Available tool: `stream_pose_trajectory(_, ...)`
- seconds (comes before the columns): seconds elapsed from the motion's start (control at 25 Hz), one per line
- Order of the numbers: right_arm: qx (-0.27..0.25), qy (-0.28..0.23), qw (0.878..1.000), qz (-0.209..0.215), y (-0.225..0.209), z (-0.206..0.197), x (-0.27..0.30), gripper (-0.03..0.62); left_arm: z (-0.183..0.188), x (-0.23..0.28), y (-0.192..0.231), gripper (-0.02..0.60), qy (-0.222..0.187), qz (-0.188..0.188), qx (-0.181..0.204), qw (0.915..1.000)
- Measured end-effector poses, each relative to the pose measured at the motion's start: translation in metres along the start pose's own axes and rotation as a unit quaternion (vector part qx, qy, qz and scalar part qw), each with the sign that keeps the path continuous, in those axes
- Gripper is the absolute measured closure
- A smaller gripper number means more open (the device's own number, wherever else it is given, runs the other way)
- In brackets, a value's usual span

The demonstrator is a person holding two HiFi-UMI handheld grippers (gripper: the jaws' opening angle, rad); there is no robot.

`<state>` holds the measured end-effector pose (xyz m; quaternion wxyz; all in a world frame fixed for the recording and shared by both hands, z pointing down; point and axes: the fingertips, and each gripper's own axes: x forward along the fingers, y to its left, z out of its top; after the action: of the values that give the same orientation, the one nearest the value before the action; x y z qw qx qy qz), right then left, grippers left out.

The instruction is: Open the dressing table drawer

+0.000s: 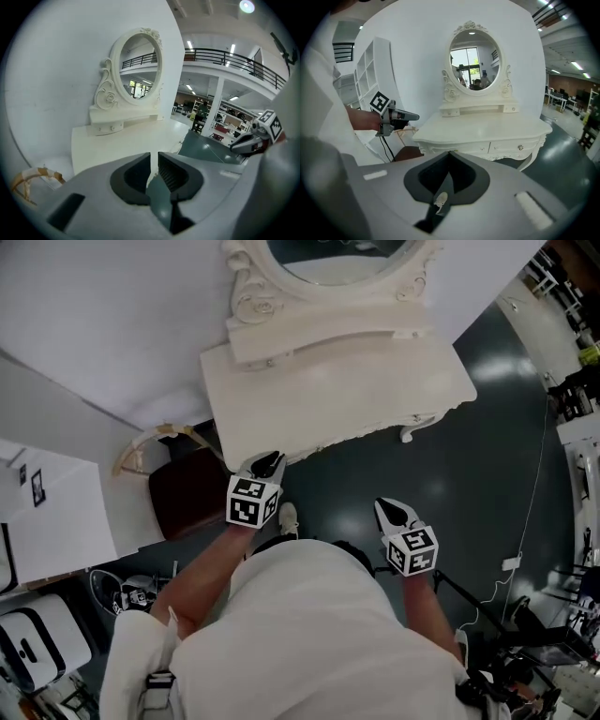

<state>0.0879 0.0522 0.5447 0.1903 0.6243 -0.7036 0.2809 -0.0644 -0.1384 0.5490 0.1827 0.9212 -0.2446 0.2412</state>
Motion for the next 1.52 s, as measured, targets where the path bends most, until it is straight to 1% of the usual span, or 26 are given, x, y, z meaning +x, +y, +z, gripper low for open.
stream_pose_trajectory(0.08,0.016,-0.007,1.000,-0.006,-0.007,0.017,0.020,0.592,0.014,0.024,0.034,0.531,0.001,0.017,0.010,0.9998)
stream_pose_trajectory(0.16,0.023,-0.005,1.000,-0.005,-0.013,0.025,0.033,0.592,0.021,0.048,0.059,0.529,0.005,0.038,0.010,0.9992)
stream_pose_trajectory(0.24,0.021,0.006,1.000,-0.004,-0.022,0.028,0.040,0.592,0.025,0.071,0.078,0.526,0.007,0.055,-0.001,0.9985)
stream_pose_trajectory(0.36,0.031,0.015,0.999,-0.002,-0.049,0.038,0.057,0.592,0.046,0.109,0.107,0.507,0.006,0.078,-0.019,0.9967)
stream_pose_trajectory(0.48,0.030,0.029,0.999,0.016,-0.074,0.048,0.077,0.592,0.061,0.145,0.133,0.495,0.009,0.112,-0.037,0.9930)
stream_pose_trajectory(0.64,-0.002,0.047,0.998,0.053,-0.116,0.075,0.102,0.592,0.072,0.187,0.167,0.473,0.021,0.166,-0.071,0.9833)
stream_pose_trajectory(0.84,-0.026,0.071,0.993,0.088,-0.185,0.105,0.125,0.592,0.081,0.229,0.198,0.445,0.041,0.228,-0.119,0.9655)
stream_pose_trajectory(1.0,-0.033,0.083,0.991,0.101,-0.232,0.118,0.141,0.592,0.091,0.250,0.217,0.437,0.045,0.266,-0.137,0.9532)
stream_pose_trajectory(1.24,-0.041,0.095,0.988,0.117,-0.277,0.131,0.154,0.592,0.090,0.262,0.231,0.434,0.053,0.303,-0.160,0.9381)
stream_pose_trajectory(1.36,-0.048,0.098,0.986,0.126,-0.292,0.135,0.160,0.592,0.089,0.268,0.232,0.453,0.056,0.311,-0.168,0.9340)
stream_pose_trajectory(1.44,-0.053,0.099,0.985,0.132,-0.300,0.138,0.164,0.592,0.091,0.270,0.231,0.479,0.060,0.318,-0.167,0.9313)
stream_pose_trajectory(1.52,-0.058,0.100,0.984,0.137,-0.306,0.140,0.167,0.592,0.092,0.270,0.231,0.480,0.065,0.328,-0.165,0.9281)
